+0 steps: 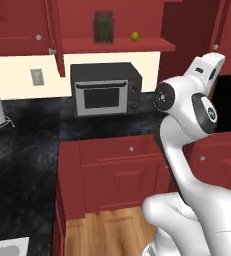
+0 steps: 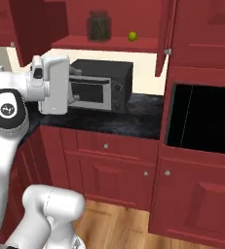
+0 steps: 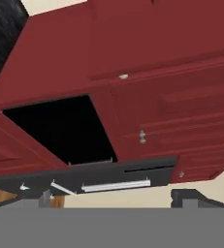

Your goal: Pick the jar and candle from the dining table and place them in the open cabinet. Close the cabinet after placing the objects.

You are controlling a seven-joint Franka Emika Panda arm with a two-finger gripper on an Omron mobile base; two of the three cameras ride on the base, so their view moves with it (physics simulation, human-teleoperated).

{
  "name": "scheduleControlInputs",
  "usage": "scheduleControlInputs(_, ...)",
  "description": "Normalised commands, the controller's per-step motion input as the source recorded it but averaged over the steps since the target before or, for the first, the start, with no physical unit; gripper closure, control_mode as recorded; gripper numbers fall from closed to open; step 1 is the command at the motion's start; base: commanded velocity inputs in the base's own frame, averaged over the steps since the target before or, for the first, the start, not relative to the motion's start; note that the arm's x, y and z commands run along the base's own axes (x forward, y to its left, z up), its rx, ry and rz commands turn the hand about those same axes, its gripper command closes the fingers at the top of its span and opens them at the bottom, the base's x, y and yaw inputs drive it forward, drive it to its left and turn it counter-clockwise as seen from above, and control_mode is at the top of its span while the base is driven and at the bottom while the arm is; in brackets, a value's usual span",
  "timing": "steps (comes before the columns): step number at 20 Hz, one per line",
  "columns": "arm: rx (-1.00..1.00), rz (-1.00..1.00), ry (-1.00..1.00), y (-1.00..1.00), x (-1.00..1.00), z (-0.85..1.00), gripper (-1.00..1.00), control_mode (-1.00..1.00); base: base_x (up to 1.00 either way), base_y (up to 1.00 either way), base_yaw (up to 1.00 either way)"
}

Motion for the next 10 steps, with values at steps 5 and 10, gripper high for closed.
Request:
scheduleControlInputs(5, 0.00, 0.00, 0.00, 0.00, 0.00, 0.00, -1.00, 1.00, -0.74, 0.00, -0.55)
scheduleControlInputs(10, 0.00, 0.00, 0.00, 0.00, 0.00, 0.00, -1.00, 1.00, -0.72, 0.00, -0.53)
